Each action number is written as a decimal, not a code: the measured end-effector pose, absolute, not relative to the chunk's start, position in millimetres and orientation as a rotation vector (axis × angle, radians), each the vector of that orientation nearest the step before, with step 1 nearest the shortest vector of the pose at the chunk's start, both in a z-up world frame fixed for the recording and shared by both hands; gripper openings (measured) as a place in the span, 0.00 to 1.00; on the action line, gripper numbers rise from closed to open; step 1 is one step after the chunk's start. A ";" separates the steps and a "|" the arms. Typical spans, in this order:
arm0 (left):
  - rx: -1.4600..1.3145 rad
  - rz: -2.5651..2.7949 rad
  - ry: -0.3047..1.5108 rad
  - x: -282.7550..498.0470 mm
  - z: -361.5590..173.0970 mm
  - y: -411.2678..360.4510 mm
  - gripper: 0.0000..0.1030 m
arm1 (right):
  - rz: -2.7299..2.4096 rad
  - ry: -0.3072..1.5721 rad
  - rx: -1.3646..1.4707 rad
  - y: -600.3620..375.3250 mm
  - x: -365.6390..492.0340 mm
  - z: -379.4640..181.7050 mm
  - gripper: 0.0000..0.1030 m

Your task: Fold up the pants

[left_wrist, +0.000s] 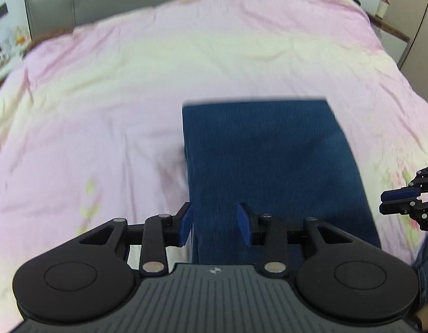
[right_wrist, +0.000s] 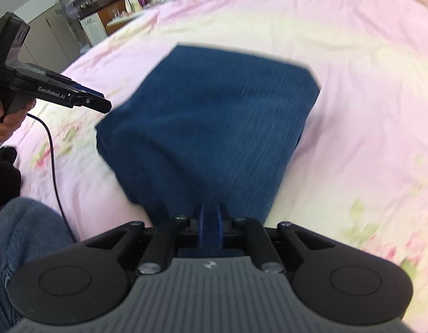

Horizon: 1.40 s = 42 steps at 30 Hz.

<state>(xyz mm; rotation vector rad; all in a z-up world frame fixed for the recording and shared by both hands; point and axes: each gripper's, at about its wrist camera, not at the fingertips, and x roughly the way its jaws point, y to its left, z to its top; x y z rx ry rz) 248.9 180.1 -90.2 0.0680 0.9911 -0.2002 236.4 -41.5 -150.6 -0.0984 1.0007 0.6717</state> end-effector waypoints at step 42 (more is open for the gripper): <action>0.094 -0.130 1.077 259.9 -145.3 164.2 0.19 | 0.609 1.023 -0.122 -23.4 298.8 -187.0 0.27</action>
